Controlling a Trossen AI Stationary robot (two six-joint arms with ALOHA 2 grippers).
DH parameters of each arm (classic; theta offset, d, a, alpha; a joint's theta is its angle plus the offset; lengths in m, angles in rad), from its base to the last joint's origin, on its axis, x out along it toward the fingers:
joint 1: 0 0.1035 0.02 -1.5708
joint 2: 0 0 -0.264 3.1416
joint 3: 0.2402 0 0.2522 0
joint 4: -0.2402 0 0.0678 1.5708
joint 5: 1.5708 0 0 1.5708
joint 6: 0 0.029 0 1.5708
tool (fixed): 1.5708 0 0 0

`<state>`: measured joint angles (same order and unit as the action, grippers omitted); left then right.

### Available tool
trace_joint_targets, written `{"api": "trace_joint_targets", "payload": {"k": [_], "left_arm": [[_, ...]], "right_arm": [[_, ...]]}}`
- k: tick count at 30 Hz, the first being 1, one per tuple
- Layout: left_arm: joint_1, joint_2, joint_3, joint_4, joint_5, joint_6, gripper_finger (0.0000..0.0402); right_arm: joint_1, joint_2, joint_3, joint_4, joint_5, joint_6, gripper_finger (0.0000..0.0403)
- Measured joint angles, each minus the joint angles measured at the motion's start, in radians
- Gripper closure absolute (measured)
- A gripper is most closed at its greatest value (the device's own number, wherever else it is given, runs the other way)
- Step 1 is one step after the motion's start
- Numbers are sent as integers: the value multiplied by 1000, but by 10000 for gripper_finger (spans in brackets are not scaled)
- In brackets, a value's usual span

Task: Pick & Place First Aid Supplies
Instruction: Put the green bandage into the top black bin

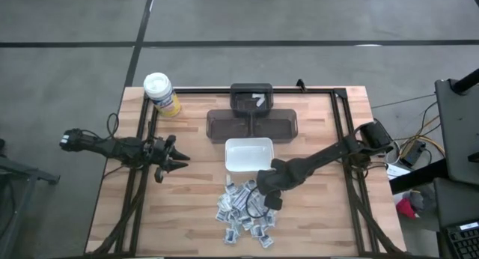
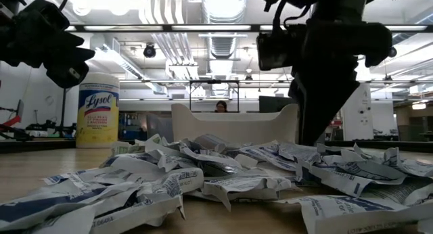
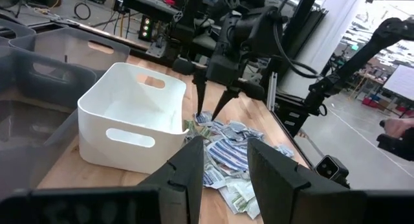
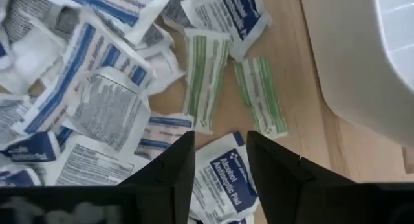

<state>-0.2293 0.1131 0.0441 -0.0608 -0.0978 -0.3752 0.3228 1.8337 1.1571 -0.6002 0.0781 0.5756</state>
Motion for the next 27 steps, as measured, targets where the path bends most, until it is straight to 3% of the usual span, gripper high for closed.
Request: {"api": "trace_joint_targets", "payload": {"k": [16,27], "left_arm": [[0,0,0,0,0,0,287],[0,0,0,0,0,0,287]], "right_arm": [[-22,3,-23,-17,28,-12,267],[-30,3,-63,63,27,-19,273]]}}
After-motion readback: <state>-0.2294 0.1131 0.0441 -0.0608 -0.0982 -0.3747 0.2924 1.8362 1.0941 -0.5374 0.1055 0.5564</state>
